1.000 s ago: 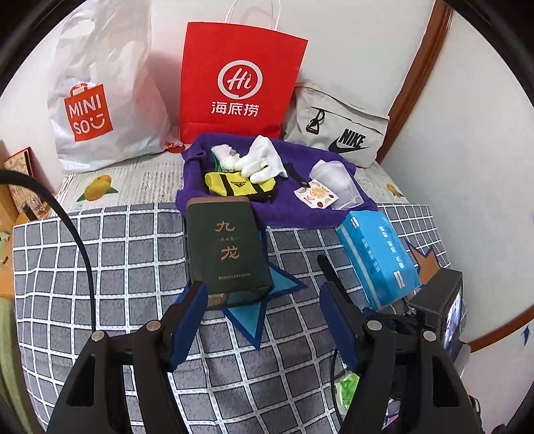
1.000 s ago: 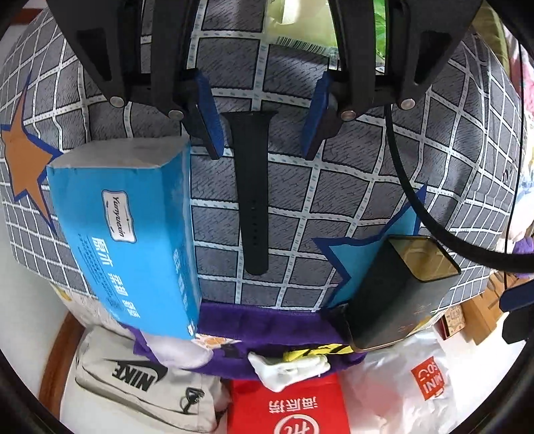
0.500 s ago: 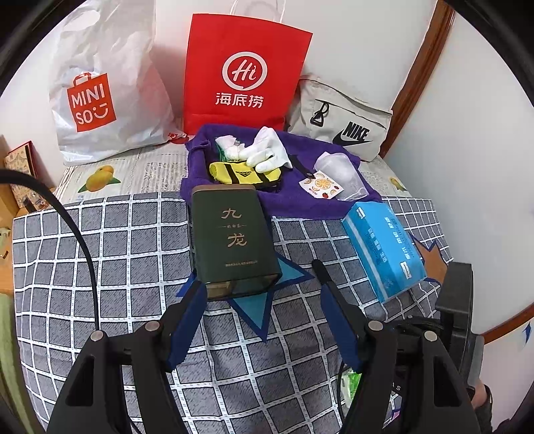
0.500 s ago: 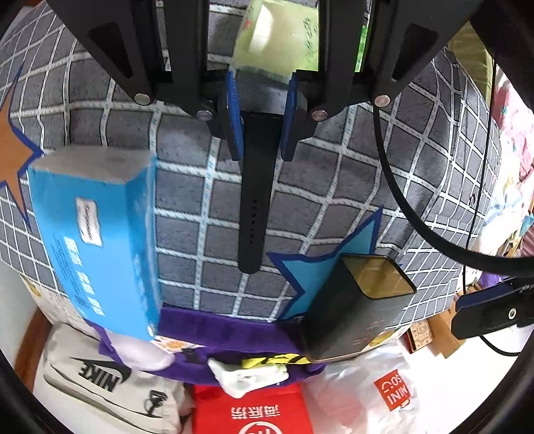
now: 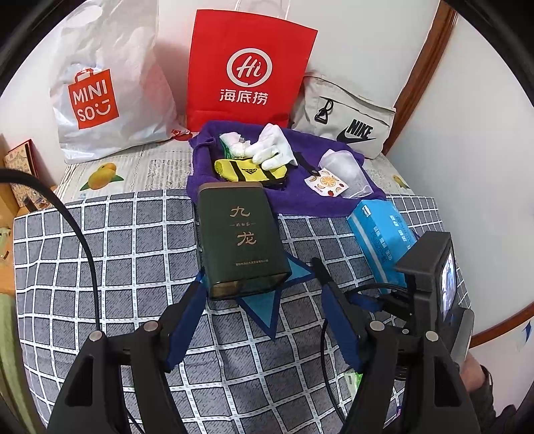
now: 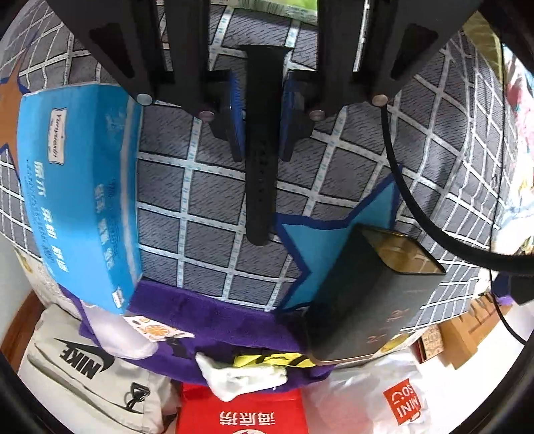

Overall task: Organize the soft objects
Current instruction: 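Grasp the green tissue packet with the left tool while the right tool holds the strap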

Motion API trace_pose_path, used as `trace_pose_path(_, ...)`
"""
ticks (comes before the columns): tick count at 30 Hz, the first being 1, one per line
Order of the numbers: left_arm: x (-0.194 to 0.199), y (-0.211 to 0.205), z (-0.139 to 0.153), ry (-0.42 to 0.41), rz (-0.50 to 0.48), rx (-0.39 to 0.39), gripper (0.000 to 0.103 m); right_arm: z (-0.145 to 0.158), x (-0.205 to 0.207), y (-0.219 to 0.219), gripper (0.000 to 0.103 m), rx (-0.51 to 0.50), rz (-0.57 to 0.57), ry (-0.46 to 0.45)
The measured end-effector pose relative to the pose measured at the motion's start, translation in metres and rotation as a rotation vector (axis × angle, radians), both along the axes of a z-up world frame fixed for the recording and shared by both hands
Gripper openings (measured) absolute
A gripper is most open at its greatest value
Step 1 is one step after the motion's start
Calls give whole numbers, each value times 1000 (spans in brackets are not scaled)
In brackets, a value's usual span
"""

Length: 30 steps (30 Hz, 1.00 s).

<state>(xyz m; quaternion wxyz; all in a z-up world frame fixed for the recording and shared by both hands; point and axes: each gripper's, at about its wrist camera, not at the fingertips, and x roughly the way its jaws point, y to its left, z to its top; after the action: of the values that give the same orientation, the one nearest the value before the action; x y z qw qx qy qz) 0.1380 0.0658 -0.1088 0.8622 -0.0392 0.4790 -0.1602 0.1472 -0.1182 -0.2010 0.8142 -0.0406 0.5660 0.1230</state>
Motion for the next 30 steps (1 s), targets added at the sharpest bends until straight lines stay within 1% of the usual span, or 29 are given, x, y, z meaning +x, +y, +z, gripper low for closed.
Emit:
trace_pose_path(3, 0, 1, -3, 7, -4, 2, 70, 0, 1, 0, 22, -3, 13, 4)
trace_pose_path(5, -1, 1, -5, 11, -6, 3, 70, -1, 4, -1, 23, 14, -10, 1)
trace_pose_path(8, -3, 1, -7, 17, -8, 8, 70, -3, 7, 7, 22, -12, 4, -47)
trace_pose_path(9, -5, 1, -7, 19, -12, 10, 70, -2, 8, 8, 22, -16, 10, -49)
trace_pose_path(14, -13, 2, -11, 25, -23, 31, 70, 3, 15, -4, 20, 57, 12, -8)
trace_pose_path(17, -19, 3, -16, 33, -28, 41, 70, 15, 9, -5, 20, 74, 10, -32)
trace_pose_path(19, -21, 3, -19, 44, -33, 42, 70, 26, 3, -5, 20, 95, 14, -52)
trace_pose_path(21, -26, 3, -23, 54, -39, 38, 70, 40, -3, -5, 20, 96, 15, -80)
trace_pose_path(23, -32, 0, -26, 61, -50, 31, 73, 49, -8, -8, 20, 98, 16, -95)
trace_pose_path(26, -42, -6, -31, 67, -77, 17, 78, 62, -17, -16, 20, 91, 4, -126)
trace_pose_path(30, -55, -22, -36, 89, -106, 16, 79, 82, -36, -40, 20, 79, -25, -172)
